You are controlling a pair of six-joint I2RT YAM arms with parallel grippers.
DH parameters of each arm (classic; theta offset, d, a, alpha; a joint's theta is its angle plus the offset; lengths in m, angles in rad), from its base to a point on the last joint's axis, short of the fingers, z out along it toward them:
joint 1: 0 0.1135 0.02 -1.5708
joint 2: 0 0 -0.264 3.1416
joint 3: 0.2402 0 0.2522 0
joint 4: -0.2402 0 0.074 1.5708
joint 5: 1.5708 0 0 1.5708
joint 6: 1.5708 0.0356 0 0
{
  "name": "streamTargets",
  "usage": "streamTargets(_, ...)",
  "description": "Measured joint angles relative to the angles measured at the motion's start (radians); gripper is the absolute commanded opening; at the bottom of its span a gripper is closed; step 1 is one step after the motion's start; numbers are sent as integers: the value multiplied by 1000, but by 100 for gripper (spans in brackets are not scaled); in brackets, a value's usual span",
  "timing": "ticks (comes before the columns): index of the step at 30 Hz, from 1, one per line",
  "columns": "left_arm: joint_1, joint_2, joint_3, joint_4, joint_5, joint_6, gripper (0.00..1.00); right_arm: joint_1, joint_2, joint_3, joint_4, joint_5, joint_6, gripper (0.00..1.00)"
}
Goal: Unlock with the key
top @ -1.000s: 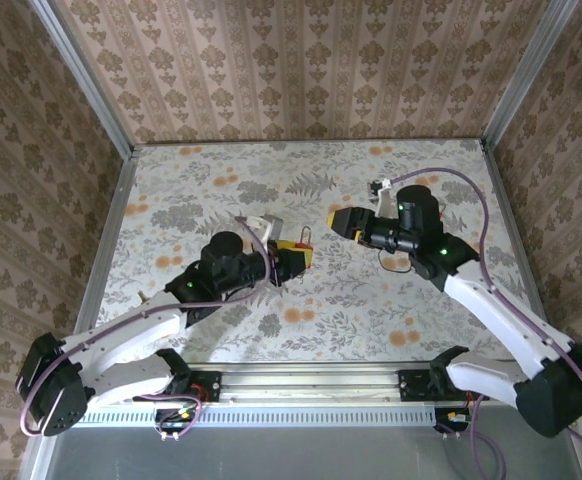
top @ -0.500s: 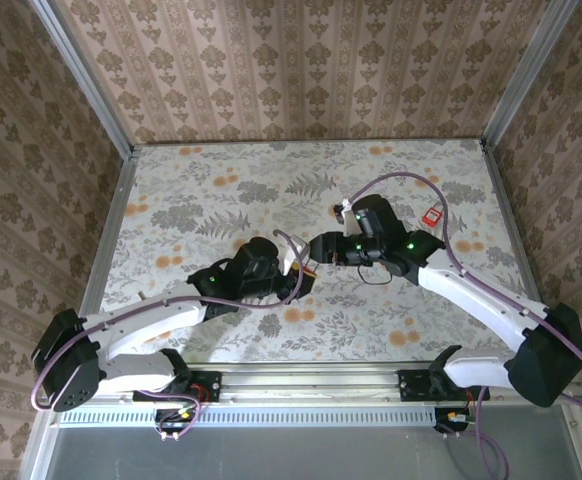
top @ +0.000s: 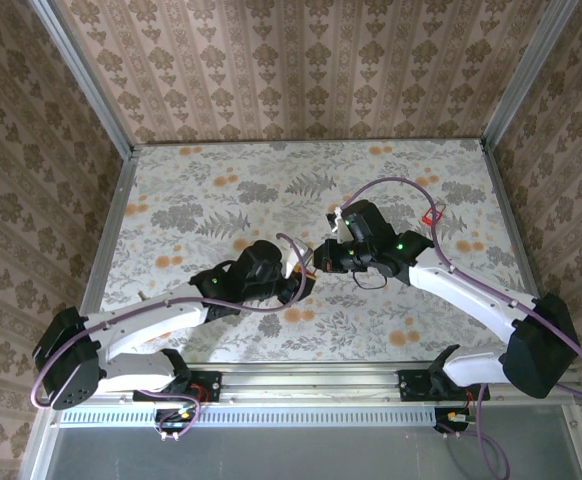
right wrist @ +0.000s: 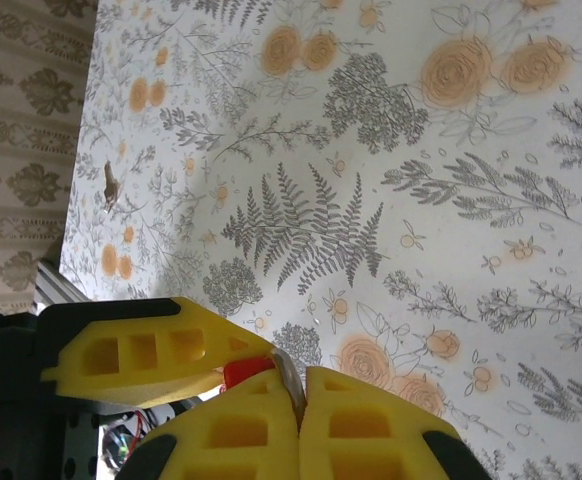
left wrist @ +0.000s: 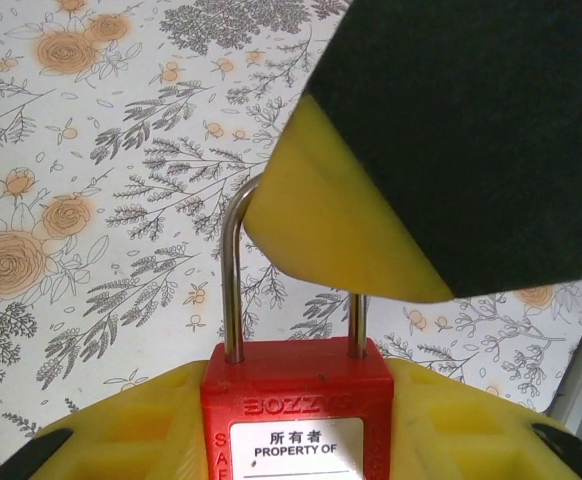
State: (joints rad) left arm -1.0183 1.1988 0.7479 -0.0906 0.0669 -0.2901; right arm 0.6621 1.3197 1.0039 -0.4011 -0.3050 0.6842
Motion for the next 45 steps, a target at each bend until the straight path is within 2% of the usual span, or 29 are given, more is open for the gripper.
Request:
streamTargets(5,-23,12,0,0,-30,0,0,-14,-2,0,-23,10,0,0)
streamTargets(8,-37,26,0,5,-53,1,0,-55,-14,0,-32,6,10,0)
streamTargets(16,-88,52,0,76,-128,4,0,-101,-52,-14,-53,-24,56,0)
streamTargets(23,-95,72,0,76,-129,7,0,-106,-52,-35,-51,-28,60,0)
streamTargets(24,-95,72,0,76,-129,8,0,-106,-52,-35,-51,-28,60,3)
streamTargets(26,-95,75,0,77,-129,10,0,-106,-52,-35,-52,-28,61,19)
streamTargets(28,-97,77,1,62,-125,16,0,-113,-53,-35,-51,-8,57,27)
streamTargets(31,-106,80,1,23,-116,24,0,-143,-64,-39,-48,31,57,49)
streamTargets(45,-96,119,8,-60,-120,29,0,-153,-142,-84,-53,122,12,84)
